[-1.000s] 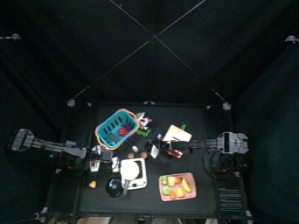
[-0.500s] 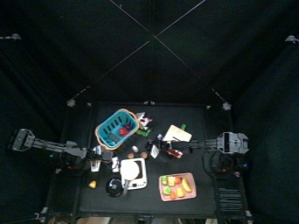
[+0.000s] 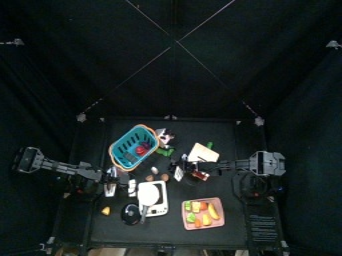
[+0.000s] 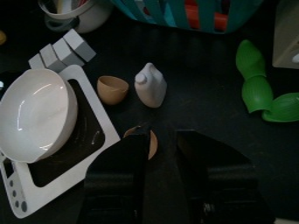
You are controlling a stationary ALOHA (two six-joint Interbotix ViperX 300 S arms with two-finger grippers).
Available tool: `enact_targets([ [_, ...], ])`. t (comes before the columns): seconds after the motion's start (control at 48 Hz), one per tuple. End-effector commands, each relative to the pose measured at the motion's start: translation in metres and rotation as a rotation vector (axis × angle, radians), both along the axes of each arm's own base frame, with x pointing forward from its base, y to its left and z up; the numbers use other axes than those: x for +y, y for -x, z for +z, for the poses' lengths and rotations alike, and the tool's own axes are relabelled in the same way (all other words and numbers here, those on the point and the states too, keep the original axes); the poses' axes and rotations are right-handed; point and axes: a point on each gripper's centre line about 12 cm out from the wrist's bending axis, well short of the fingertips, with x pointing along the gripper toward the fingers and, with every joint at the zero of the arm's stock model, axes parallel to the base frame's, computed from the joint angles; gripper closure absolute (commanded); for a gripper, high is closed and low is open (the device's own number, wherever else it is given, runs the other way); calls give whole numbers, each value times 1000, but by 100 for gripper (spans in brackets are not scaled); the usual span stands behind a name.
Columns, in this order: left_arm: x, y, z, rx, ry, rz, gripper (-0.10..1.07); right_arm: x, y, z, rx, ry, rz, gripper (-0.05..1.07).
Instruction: Grab pot
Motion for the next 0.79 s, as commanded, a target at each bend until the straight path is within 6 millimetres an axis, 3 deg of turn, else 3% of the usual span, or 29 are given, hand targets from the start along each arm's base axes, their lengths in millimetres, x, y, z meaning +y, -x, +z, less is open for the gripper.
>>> enact_targets([
  [0.0,-2,-8,6,-21,8,3,40,-2,2,23,-57,13,-2,37],
  [0.125,-3,-10,8,-30,23,13,46,-1,5,24,-56,22,4,37],
  [0.354,-4,-11,10,-29,29,14,71,-3,13,34,-76,26,-3,37],
  [0.771,-6,-17,35,-20,2,-22,71,-3,20,39,-68,24,-20,37],
])
